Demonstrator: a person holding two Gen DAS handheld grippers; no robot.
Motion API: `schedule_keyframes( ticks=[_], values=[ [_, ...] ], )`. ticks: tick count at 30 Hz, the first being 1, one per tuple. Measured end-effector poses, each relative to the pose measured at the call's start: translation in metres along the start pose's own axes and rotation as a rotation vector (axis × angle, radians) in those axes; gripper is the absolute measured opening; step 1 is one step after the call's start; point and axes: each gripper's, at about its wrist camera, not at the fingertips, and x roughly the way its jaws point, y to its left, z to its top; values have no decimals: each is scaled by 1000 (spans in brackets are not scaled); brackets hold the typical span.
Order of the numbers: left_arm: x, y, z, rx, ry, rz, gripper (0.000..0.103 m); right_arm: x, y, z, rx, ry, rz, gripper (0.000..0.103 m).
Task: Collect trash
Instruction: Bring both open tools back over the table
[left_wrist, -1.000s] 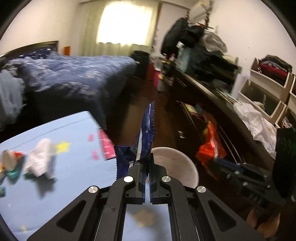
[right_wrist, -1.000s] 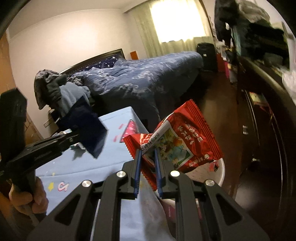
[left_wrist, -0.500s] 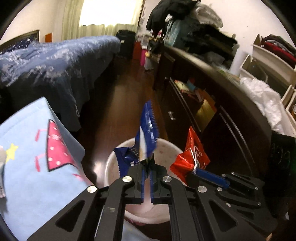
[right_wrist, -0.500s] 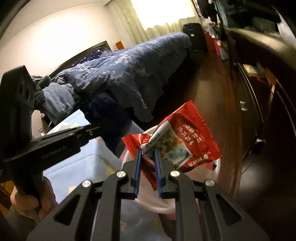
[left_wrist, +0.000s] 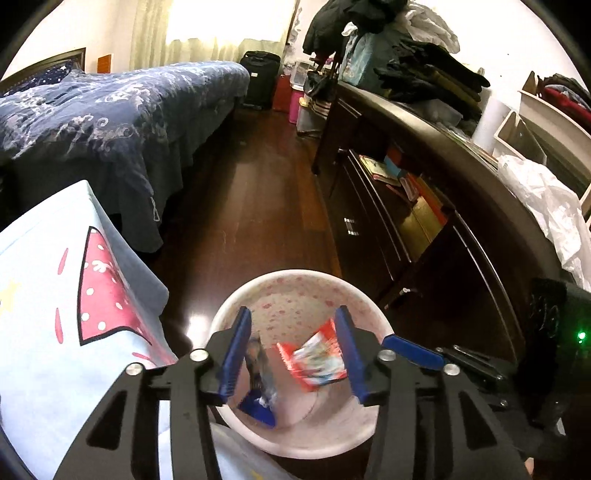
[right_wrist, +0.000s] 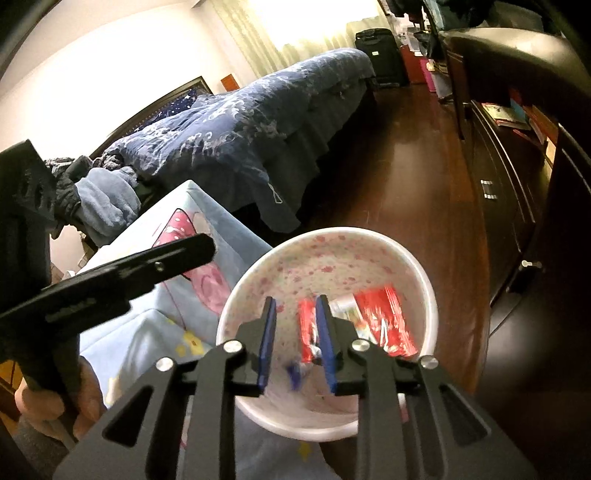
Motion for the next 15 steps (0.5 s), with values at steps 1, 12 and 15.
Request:
schedule_keyframes(
  ticks=[1, 12, 15],
  values=[
    [-3, 1, 0, -5, -3, -1, 50, -3, 1, 0, 2, -4, -1, 28],
    [-119, 23, -27, 33, -231, 345, 85, -57, 82, -7, -118, -121, 83, 67],
    [-160, 48, -46, 5, -286, 484, 89, -66, 123, -11, -181, -134, 121, 78]
  ],
)
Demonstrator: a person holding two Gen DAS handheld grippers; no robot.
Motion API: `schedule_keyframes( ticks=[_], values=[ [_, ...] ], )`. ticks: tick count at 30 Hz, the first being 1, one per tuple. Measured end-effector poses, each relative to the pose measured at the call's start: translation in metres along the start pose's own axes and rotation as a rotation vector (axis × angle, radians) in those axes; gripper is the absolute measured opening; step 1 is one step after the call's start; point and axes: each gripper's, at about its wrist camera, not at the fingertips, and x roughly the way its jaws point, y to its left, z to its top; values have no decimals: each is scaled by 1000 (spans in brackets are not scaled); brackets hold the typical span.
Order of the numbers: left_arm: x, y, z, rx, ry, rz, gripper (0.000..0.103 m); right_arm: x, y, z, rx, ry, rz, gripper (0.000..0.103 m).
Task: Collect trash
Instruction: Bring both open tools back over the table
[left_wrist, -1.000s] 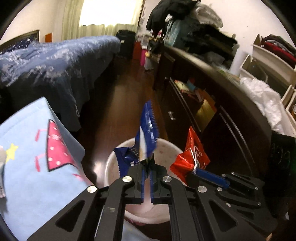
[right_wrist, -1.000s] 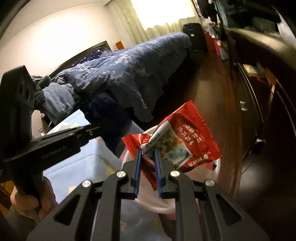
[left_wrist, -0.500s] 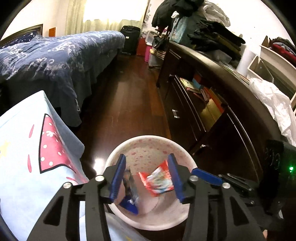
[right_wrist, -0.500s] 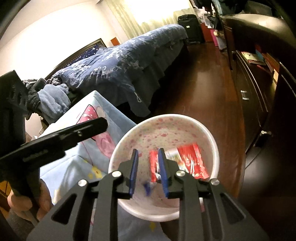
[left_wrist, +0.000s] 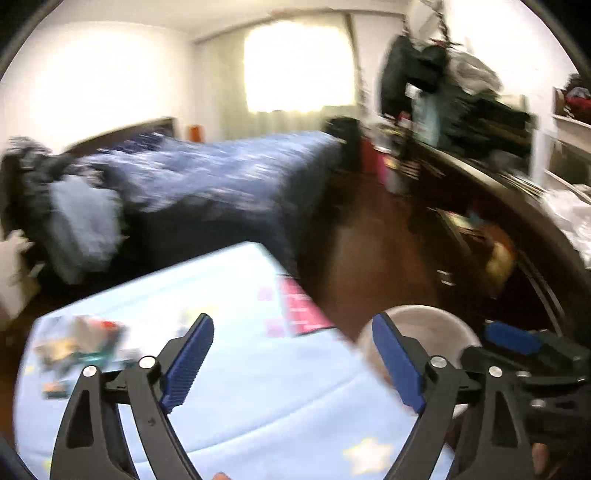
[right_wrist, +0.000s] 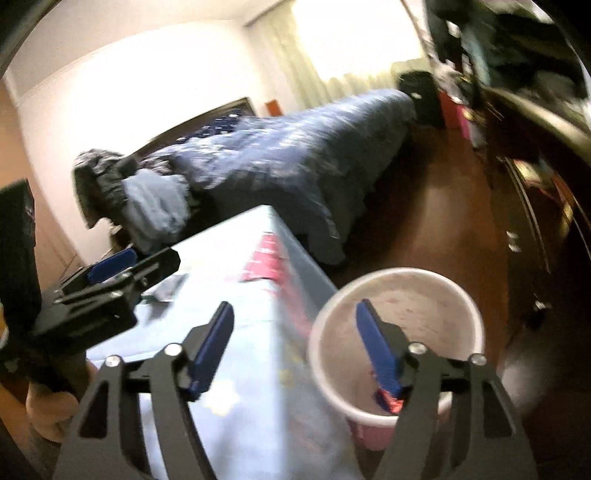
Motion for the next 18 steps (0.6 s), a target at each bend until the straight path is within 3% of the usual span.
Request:
schedule_keyframes(
  ticks=[5, 9, 14, 18],
  values=[
    [-30, 75, -15, -83, -18, 192, 92, 4, 72, 3, -133, -6, 33, 90],
    [-43, 136, -28, -187, -15, 272, 92, 23, 123, 3, -224, 22, 50, 92],
    [-40, 206, -41, -286, 16, 327, 92, 57, 167, 4, -287, 89, 57, 92],
    [-19, 241, -43, -327, 51, 321, 92, 83, 193, 9, -315, 130, 77, 92]
  ],
)
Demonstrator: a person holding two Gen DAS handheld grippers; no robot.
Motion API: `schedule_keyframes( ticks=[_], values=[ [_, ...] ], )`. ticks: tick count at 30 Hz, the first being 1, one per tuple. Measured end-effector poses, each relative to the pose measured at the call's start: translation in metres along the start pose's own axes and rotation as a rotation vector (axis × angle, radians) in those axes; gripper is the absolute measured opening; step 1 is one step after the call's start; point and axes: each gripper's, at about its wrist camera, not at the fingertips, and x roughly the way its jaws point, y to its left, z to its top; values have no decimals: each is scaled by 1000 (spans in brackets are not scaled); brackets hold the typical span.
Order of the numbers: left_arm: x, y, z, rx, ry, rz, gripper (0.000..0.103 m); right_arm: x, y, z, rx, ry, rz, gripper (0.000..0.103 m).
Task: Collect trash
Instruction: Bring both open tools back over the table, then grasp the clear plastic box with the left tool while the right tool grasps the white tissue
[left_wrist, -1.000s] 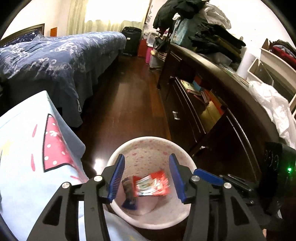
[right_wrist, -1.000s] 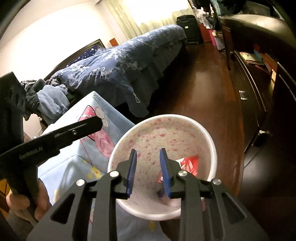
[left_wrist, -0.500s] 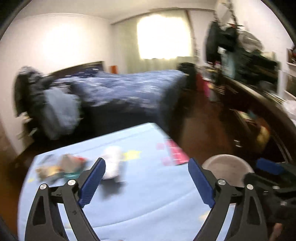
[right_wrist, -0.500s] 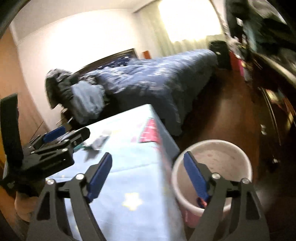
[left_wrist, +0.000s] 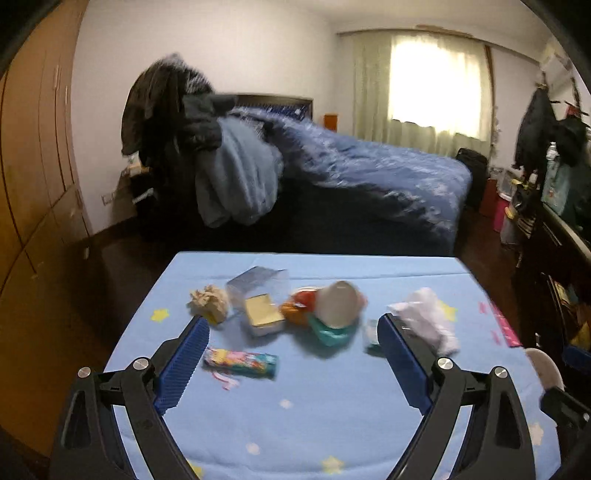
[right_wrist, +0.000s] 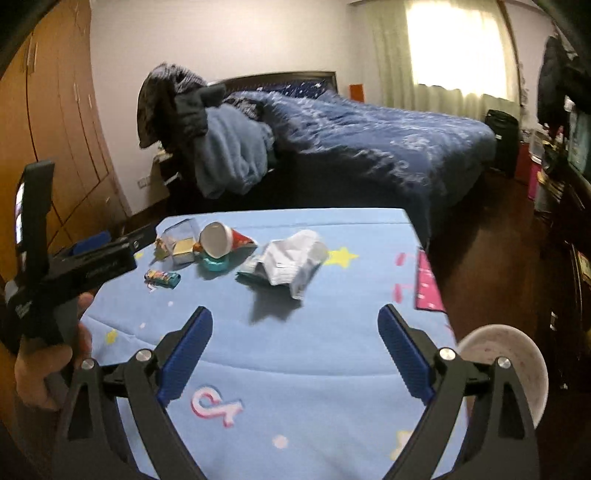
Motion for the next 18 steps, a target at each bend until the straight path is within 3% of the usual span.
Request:
schedule_keyframes(
  ticks=[8, 13, 18],
  values=[
    [68, 29, 13, -5, 76, -36, 92, 31, 18, 15, -39, 33, 4, 92],
    [96, 35, 21, 30, 89, 28, 92, 38, 17, 19, -30, 36, 11, 92],
    [122, 38, 23, 46, 133, 20, 81, 40, 11, 21, -18, 37, 8, 92]
  ],
)
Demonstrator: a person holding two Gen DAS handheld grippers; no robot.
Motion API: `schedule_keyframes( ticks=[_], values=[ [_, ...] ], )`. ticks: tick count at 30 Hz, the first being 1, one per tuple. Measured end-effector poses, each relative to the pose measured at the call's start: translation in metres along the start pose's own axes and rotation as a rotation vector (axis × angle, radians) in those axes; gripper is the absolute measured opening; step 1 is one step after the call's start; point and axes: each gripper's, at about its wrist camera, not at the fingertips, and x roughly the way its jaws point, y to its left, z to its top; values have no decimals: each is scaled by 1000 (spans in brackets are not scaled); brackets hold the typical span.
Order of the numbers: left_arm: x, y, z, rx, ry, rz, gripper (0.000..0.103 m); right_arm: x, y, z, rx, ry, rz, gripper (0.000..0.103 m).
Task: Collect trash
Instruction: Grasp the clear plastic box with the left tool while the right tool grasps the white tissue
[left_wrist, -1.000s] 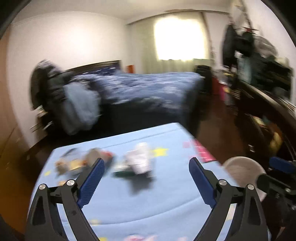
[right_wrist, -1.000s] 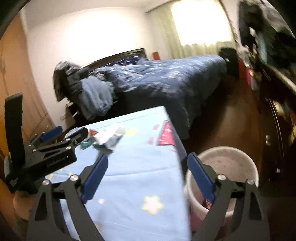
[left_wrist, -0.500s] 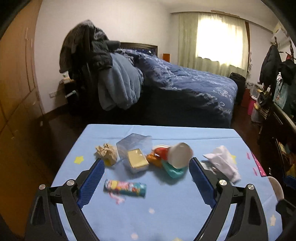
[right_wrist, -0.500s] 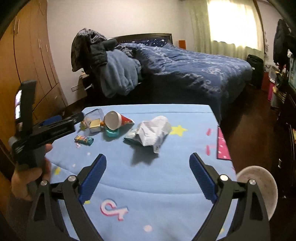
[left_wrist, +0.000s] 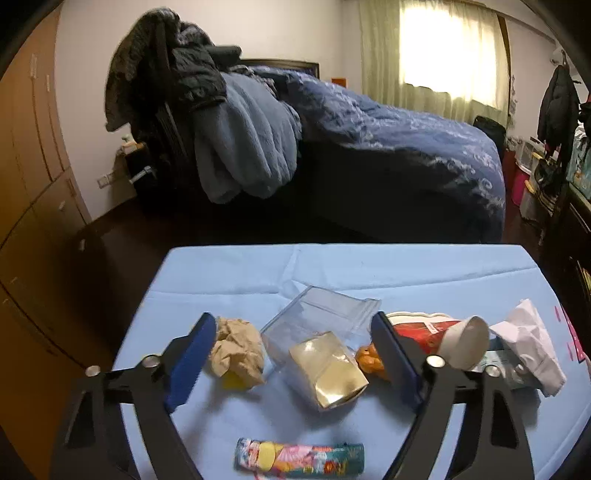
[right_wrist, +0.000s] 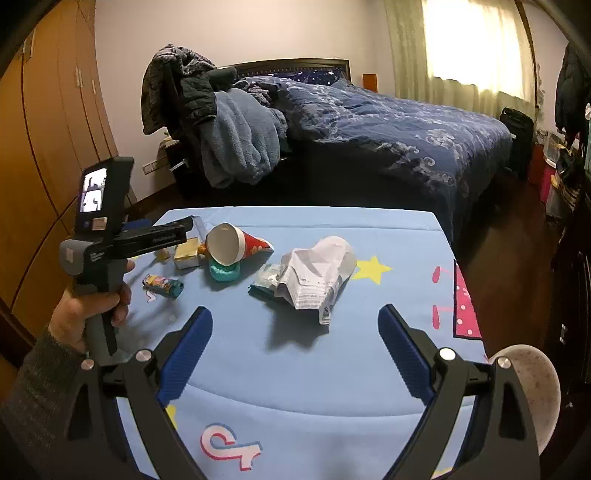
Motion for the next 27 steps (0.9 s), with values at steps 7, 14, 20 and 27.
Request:
schedule_keyframes(
  ticks=[7, 14, 20, 27],
  values=[
    [19, 3, 0, -4, 35, -34, 69, 3, -4, 1, 2, 0, -8, 92],
    [23, 2, 0, -1, 54, -7, 26, 20, -4, 3, -1, 26, -26, 92],
    [14, 3, 0, 13, 10, 79, 24, 28, -2, 4, -2, 35, -15, 92],
    [-19, 6, 2, 22, -131, 172, 24, 30, 3, 6, -4, 29, -8, 92]
  ],
)
